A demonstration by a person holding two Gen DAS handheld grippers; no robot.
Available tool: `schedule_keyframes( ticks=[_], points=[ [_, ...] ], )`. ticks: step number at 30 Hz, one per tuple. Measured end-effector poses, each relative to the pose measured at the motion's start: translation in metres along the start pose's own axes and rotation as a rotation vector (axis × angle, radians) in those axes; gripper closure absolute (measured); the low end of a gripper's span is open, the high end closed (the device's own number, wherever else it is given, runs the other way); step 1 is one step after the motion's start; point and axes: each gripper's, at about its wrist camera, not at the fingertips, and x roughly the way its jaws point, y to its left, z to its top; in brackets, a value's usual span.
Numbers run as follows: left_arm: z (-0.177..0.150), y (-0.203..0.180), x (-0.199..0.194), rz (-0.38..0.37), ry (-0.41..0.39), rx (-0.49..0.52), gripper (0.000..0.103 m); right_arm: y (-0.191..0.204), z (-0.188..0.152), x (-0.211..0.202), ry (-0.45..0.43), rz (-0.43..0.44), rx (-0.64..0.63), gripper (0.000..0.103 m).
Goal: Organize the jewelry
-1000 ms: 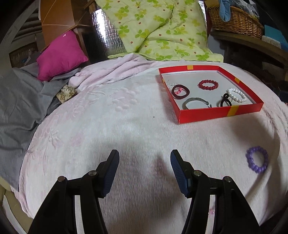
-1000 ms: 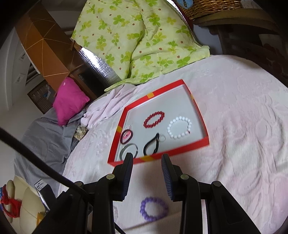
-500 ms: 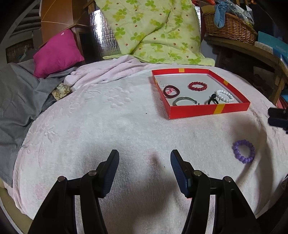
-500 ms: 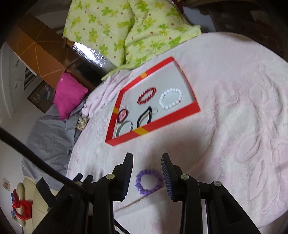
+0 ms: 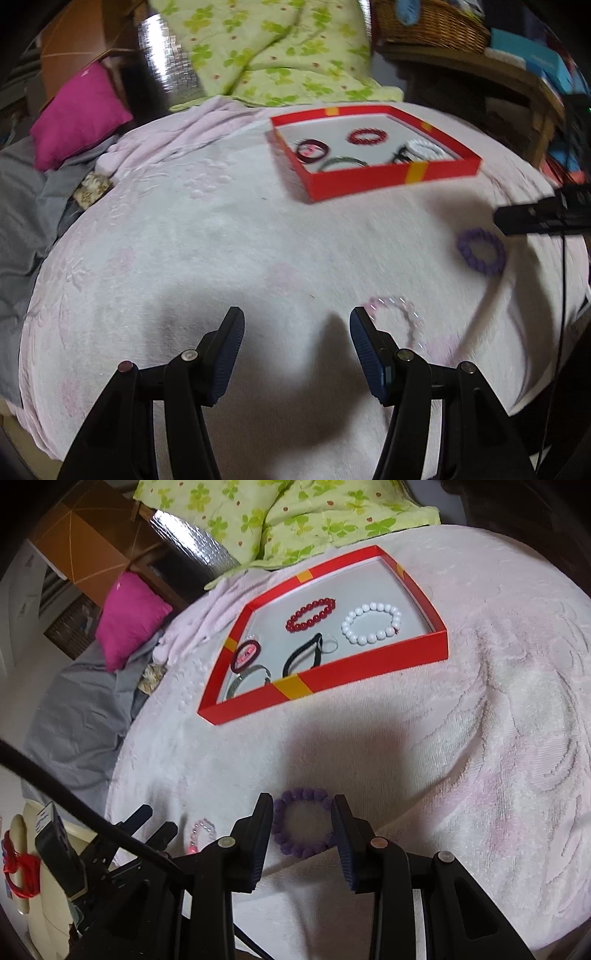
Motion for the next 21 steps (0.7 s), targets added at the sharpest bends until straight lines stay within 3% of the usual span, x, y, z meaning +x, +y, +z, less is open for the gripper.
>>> schedule_keyframes(
  ticks=[3,14,21],
  points=[
    [-0.004,-0.006,0.001,-0.038,0.013,0.021,0.043,-0.004,0.000,0.002,0.010,-0.016,-0.003,0.068],
    [-0.003,-0.018,0.009,-0.069,0.039,0.028,0.043,-0.009,-0.006,0.010,0.027,-0.052,-0.055,0.067],
    [-0.004,-0.026,0.014,-0.087,0.045,0.052,0.043,0.010,-0.013,0.018,-0.003,-0.199,-0.220,0.089]
  ],
)
